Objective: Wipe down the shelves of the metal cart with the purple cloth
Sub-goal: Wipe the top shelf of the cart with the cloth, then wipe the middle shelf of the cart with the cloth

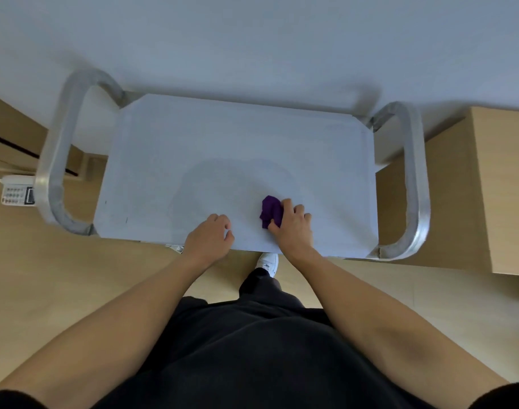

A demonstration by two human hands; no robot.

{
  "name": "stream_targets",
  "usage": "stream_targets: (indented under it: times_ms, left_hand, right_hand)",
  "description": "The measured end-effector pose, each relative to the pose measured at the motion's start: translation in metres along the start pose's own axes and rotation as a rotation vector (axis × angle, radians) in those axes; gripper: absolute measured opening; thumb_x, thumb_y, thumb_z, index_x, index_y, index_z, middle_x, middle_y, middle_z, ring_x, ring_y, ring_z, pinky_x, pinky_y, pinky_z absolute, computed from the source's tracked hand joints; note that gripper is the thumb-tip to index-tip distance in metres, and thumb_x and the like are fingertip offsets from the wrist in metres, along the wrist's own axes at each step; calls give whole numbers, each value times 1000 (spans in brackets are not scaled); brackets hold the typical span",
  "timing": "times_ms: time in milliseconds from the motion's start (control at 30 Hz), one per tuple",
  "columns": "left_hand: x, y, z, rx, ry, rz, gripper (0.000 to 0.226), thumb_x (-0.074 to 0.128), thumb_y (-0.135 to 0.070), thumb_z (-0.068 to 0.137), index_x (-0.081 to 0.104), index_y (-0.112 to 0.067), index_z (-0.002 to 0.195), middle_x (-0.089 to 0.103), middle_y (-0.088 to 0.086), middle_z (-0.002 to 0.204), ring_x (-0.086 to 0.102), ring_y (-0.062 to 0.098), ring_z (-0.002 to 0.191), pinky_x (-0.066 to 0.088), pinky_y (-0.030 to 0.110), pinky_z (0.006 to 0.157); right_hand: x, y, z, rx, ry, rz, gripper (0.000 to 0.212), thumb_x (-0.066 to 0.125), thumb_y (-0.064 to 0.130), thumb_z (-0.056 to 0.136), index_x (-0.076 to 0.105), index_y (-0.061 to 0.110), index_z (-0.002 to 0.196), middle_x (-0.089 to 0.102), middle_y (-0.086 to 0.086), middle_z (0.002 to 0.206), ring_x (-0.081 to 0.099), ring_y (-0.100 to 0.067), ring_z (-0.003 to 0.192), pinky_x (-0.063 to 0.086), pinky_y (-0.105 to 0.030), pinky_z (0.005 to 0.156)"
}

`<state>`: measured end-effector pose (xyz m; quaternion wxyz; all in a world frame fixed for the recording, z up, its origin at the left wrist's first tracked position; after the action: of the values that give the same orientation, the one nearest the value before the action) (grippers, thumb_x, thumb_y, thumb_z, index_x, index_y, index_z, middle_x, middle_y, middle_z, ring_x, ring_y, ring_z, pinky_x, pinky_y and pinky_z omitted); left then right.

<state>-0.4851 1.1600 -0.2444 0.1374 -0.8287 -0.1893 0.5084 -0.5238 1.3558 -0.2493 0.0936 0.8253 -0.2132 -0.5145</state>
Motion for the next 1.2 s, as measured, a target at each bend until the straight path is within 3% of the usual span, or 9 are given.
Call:
stream_targets:
  times_ms: [300, 467, 700, 800, 967, 1200]
  left_hand:
    - [-19, 101, -94, 180, -83, 116, 13, 48, -23, 93, 58, -15, 93, 59, 0, 90, 57, 21, 83, 48, 36, 67]
    - [-23, 177, -157, 186, -57, 212, 12, 46, -23, 94, 56, -17, 94, 53, -5, 92, 48, 14, 75, 33, 26, 59]
    - [-9, 229, -212, 141, -21, 212, 23, 46, -27, 95, 56, -17, 113, 55, -1, 112, 53, 18, 97, 47, 32, 76]
    - [5, 236, -208, 179, -8, 277, 33, 44, -26, 96, 54, -16, 125, 53, 2, 123, 54, 20, 106, 47, 32, 83]
    - [39, 249, -169, 189, -34, 329, 37, 47, -25, 93, 52, -14, 128, 53, 3, 127, 53, 22, 111, 46, 34, 87]
    - [101, 290, -59, 243, -145, 364, 37, 55, -19, 89, 56, -5, 123, 57, 12, 120, 58, 28, 105, 51, 38, 79]
  right_hand:
    - [94, 101, -117, -135, -55, 162, 41, 65, 39, 85, 48, 23, 120, 48, -4, 110, 43, -25, 99, 42, -32, 72]
    - [144, 134, -182, -143, -33, 216, 41, 68, 35, 83, 53, 24, 119, 51, -3, 108, 46, -25, 99, 33, -28, 77]
    - [183, 143, -236, -114, -20, 233, 42, 69, 35, 82, 56, 27, 121, 54, -1, 113, 46, -23, 106, 36, -27, 79]
    - [189, 137, -234, -110, -35, 231, 43, 69, 35, 83, 56, 27, 123, 54, 0, 112, 45, -21, 104, 34, -25, 81]
    - [218, 130, -195, -130, -46, 240, 43, 69, 35, 85, 56, 27, 125, 54, -1, 112, 43, -21, 101, 32, -26, 81]
    - [283, 112, -97, -207, -161, 218, 43, 68, 34, 87, 55, 25, 126, 52, -4, 110, 42, -24, 96, 32, -27, 82]
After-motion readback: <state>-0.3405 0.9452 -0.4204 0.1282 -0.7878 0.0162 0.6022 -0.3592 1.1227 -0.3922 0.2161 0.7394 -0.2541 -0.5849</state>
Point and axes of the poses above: each hand's wrist, its own z-axis towards the middle knuckle, its own x-axis out of the palm, y = z × x, the point moved 4 cm from there along z, towards the middle knuckle
